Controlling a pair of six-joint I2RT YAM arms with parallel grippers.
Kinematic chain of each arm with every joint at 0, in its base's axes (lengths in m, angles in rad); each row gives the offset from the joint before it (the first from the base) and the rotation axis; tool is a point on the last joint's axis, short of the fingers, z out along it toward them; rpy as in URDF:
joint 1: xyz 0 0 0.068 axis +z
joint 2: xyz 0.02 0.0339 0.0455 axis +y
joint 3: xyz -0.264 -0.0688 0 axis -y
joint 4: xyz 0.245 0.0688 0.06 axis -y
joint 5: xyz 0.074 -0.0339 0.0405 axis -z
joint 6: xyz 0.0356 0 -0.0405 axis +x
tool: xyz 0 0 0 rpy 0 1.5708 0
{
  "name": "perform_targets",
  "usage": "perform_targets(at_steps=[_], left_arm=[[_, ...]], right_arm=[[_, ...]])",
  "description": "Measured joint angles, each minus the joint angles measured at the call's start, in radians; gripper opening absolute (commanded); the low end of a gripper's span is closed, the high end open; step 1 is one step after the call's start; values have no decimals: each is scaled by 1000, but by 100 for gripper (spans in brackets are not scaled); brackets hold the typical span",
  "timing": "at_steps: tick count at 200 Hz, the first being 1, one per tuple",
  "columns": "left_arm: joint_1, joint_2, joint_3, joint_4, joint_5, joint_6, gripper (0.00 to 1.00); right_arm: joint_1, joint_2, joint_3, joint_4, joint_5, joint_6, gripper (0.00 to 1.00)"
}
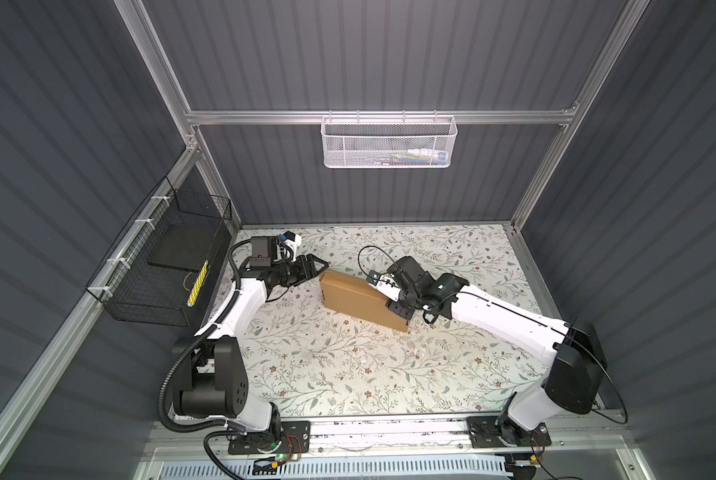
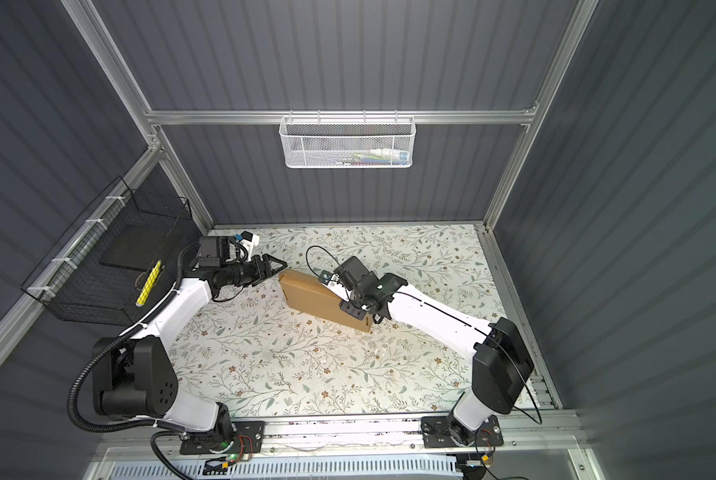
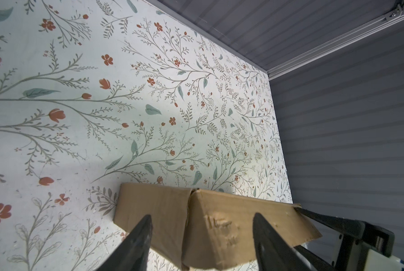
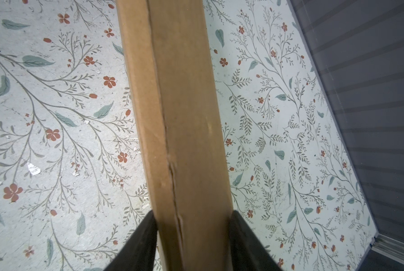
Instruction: Fold the paper box
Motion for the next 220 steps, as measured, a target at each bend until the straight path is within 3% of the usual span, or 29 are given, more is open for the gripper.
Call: perform_targets(at_steps=[134, 220], left_arm=[[0, 0, -63, 56, 1, -1, 51], [0, 6, -92, 100, 7, -12, 44]], right_arm=[[-2, 0, -2, 5, -6, 2, 49], [-23, -11, -12, 15, -41, 28, 59]])
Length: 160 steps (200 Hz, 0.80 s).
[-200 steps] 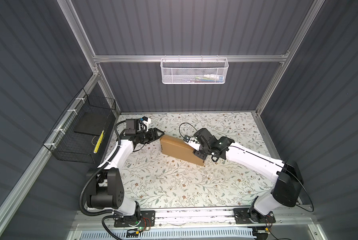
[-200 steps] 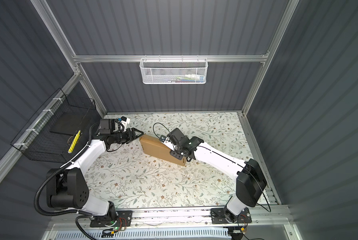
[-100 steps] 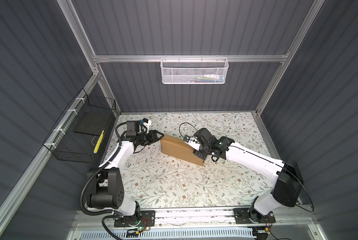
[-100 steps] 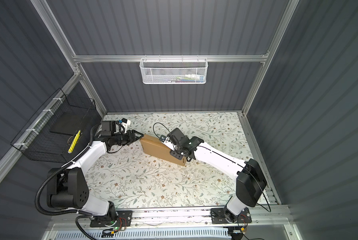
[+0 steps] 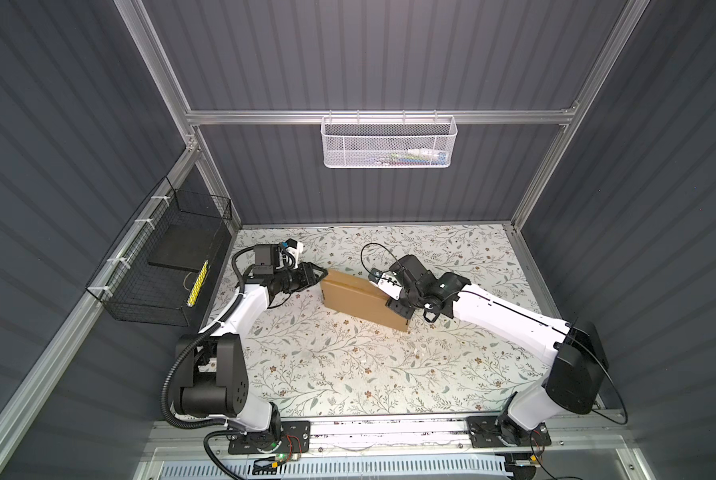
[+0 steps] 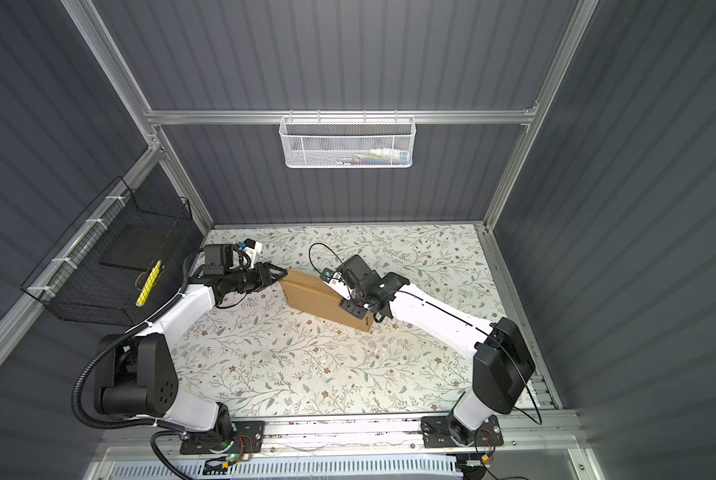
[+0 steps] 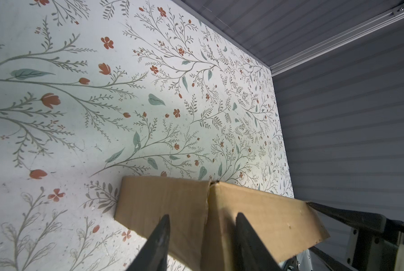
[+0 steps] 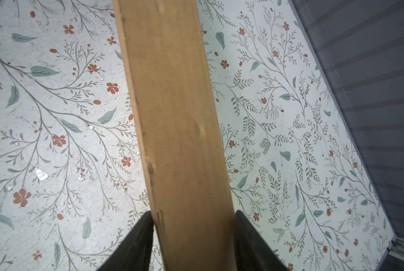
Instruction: Fold the paper box
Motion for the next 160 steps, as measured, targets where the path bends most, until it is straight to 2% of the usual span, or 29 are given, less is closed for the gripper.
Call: perform_targets(at_steps=[48, 105, 160], left_arm=[[0, 0, -14, 26, 4, -12, 43], [0, 2, -21, 49, 4, -32, 42], [0, 9, -22, 71, 4, -50, 41]], right_arm=[[-26, -59, -35, 2, -85, 23, 68], [-53, -138, -62, 21, -188, 50, 70], [-122, -260, -101, 66, -318, 212, 67]])
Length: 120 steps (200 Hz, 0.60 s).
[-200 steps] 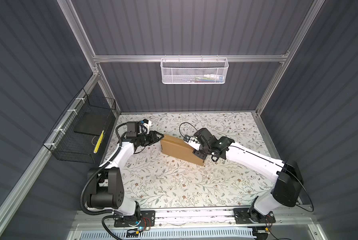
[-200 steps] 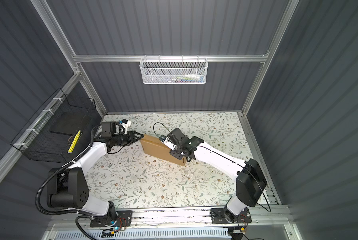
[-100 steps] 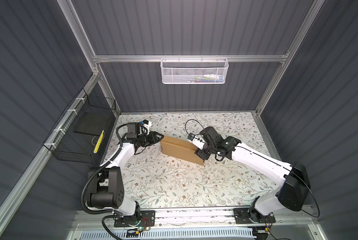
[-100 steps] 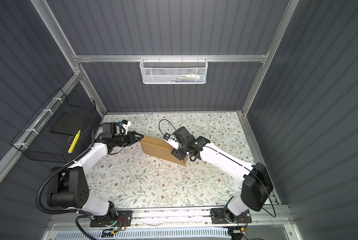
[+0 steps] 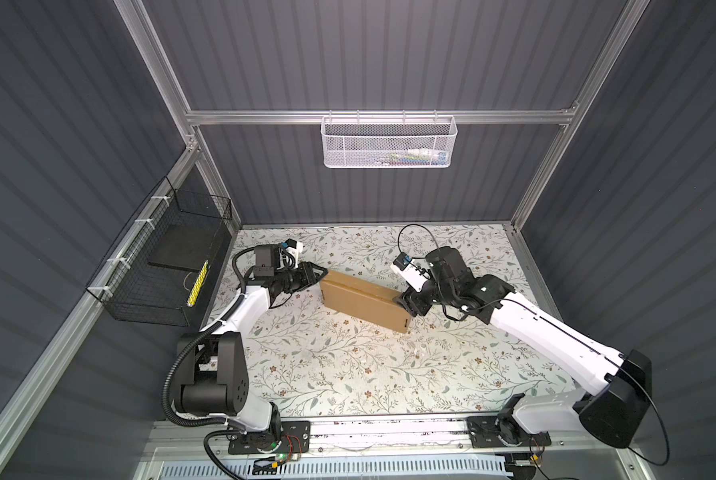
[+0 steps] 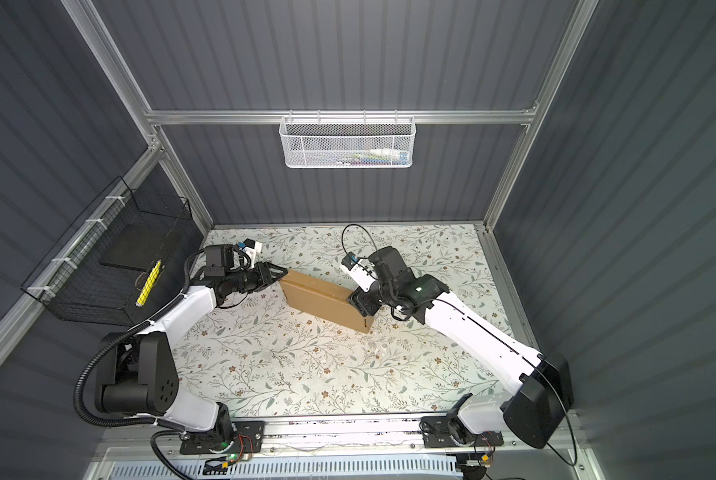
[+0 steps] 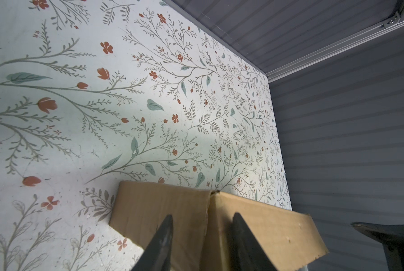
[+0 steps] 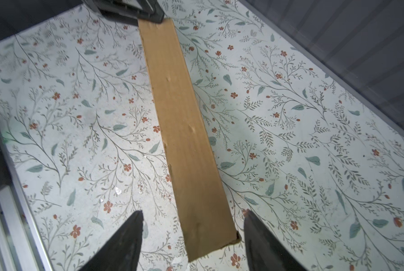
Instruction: Fold the paper box
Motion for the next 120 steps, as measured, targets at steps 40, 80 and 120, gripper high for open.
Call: perform_targets(at_steps=[40, 80, 120], left_arm=[[0, 7, 0, 16, 0, -13, 41], [0, 17, 0, 32, 3, -23, 42], [0, 17, 0, 35, 3, -27, 42]], right_arm=[[-38, -104, -53, 53, -43, 211, 63], [-45, -150, -146, 92, -36, 449, 63], [-77, -219, -281, 162, -24, 683, 63]])
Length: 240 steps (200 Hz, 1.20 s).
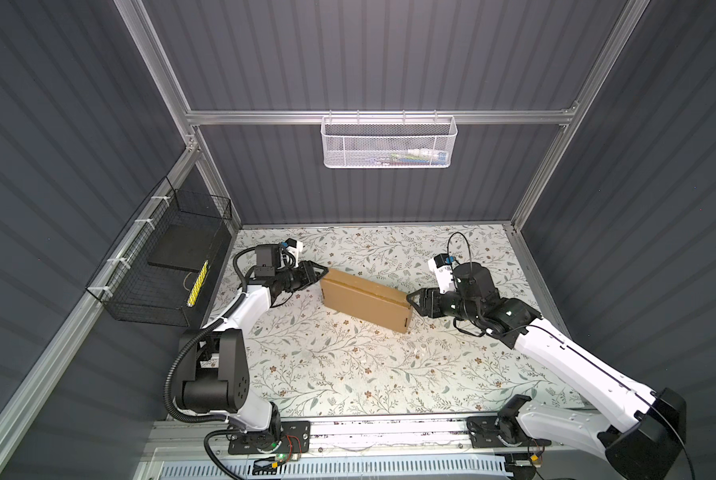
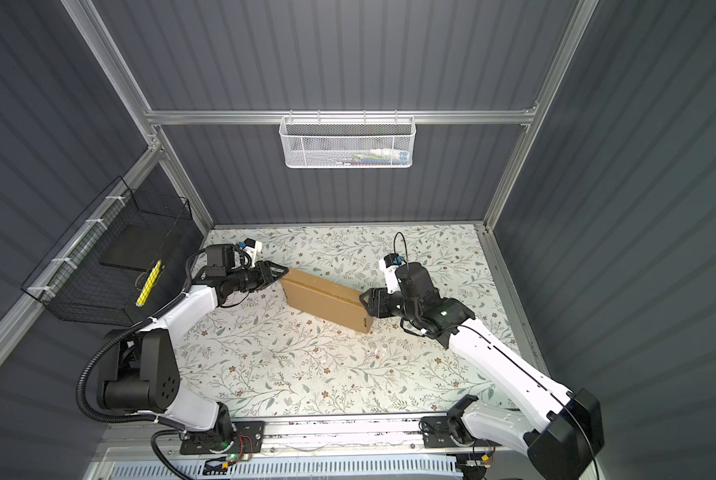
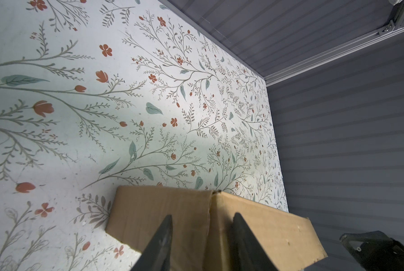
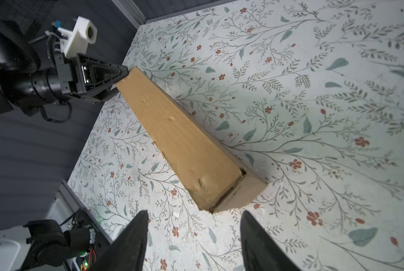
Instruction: Fold the paper box
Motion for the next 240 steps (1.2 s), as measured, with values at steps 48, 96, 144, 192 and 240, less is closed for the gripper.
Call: perform_targets(at_steps=[48, 96, 144, 192, 240], left_arm=[[0, 0, 0, 0, 0, 0, 43], [0, 0, 0, 0, 0, 0, 43], [0, 0, 0, 0, 0, 0, 43], [0, 0, 0, 0, 0, 0, 43], [-1, 0, -5, 4, 0, 0, 43]], right_arm=[[-16, -27, -103, 117, -6, 212, 59], [-26, -13, -152, 218, -17, 336, 54], [-40, 6, -164, 274, -32, 398, 52], [-48, 61, -182, 301, -50, 432, 49], [-49, 92, -201, 325, -74, 451, 44]])
